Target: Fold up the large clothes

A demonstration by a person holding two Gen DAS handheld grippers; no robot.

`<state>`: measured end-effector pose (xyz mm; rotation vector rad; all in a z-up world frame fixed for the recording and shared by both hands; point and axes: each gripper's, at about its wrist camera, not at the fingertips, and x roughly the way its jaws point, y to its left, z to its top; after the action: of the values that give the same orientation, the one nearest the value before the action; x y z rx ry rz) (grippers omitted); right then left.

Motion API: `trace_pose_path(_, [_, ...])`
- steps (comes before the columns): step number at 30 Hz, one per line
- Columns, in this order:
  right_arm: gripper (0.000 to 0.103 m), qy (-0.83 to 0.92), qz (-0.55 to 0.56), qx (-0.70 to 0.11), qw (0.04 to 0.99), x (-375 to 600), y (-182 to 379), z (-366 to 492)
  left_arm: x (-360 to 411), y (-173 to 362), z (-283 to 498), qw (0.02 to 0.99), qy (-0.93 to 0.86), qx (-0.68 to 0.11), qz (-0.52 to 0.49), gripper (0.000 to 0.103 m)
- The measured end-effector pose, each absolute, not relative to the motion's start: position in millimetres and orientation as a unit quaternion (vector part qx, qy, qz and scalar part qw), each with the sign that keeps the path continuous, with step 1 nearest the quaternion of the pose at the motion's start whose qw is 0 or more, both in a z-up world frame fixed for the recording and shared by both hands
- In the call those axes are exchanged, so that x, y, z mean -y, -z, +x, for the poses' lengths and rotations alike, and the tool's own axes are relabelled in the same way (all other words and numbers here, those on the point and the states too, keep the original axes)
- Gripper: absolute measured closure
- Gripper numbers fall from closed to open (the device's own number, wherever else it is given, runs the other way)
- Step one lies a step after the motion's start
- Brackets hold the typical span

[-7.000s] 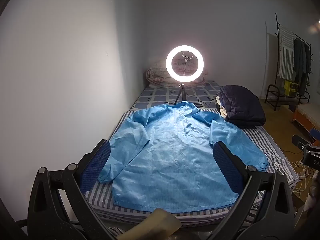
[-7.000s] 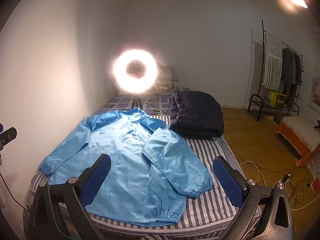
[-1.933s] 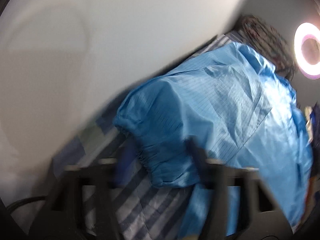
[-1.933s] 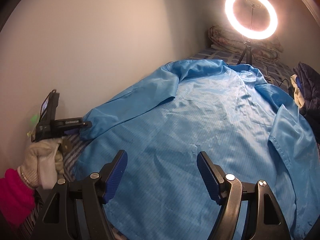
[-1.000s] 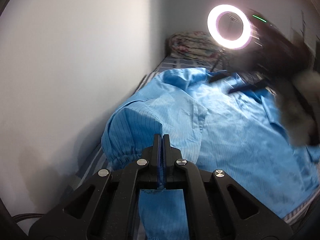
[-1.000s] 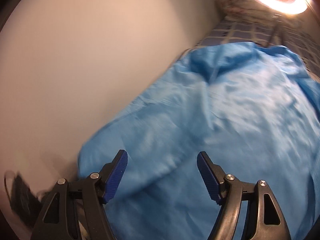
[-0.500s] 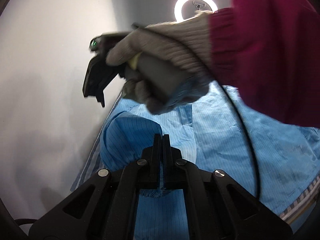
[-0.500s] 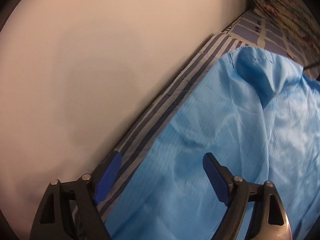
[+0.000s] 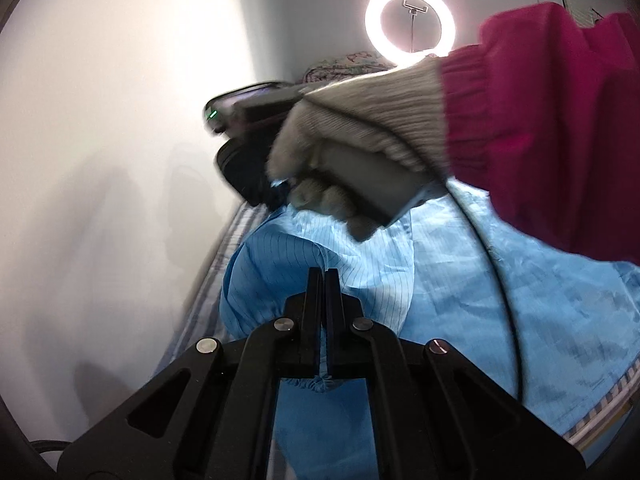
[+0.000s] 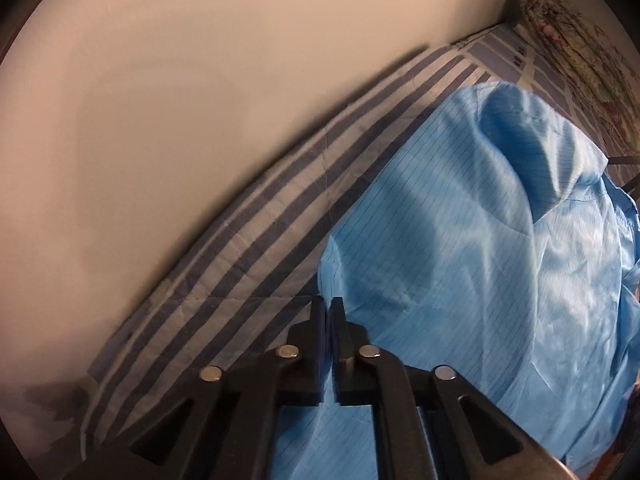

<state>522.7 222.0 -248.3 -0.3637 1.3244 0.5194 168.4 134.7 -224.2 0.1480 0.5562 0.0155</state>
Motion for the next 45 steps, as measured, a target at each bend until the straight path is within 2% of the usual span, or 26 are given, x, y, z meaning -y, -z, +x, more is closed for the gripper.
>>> trace_pose_path(7, [0.103, -0.253, -0.03, -0.571, 0.781, -152, 191, 529, -147, 219, 156, 0.962, -0.039, -0.257, 0.089, 0.103])
trace_pose_path(13, [0.103, -0.254, -0.018, -0.546, 0.798, -124, 166, 525, -132, 222, 150, 0.958, -0.04, -0.255, 0.127, 0.103])
trace_pose_path(16, [0.103, -0.26, 0.022, -0.539, 0.801, -99, 163, 528, -128, 216, 147, 0.958, -0.047, -0.242, 0.146, 0.103])
trace_pose_path(25, [0.103, -0.232, 0.143, -0.54, 0.796, 24, 195, 496, -112, 215, 129, 0.95, -0.051, -0.226, 0.208, 0.103])
trace_pose_path(33, [0.103, -0.185, 0.229, -0.567, 0.769, 109, 261, 456, -70, 225, 99, 0.939, -0.002, -0.219, 0.263, 0.103])
trace_pose_path(37, [0.103, -0.17, 0.224, -0.595, 0.753, 124, 291, 437, -75, 225, 96, 0.941, 0.033, -0.27, 0.202, 0.103])
trace_pose_path(42, [0.103, -0.185, 0.225, -0.606, 0.74, 132, 302, 418, -116, 213, 112, 0.936, 0.059, -0.342, 0.054, 0.103])
trace_pose_path(43, [0.102, -0.187, 0.204, -0.606, 0.745, 129, 296, 416, -122, 213, 120, 0.934, 0.061, -0.351, 0.034, 0.097])
trace_pose_path(44, [0.098, -0.185, 0.188, -0.606, 0.75, 129, 294, 415, -134, 213, 128, 0.929, 0.063, -0.365, -0.005, 0.083])
trace_pose_path(45, [0.089, -0.186, 0.168, -0.602, 0.758, 126, 288, 412, -141, 215, 135, 0.924, 0.063, -0.376, -0.03, 0.073])
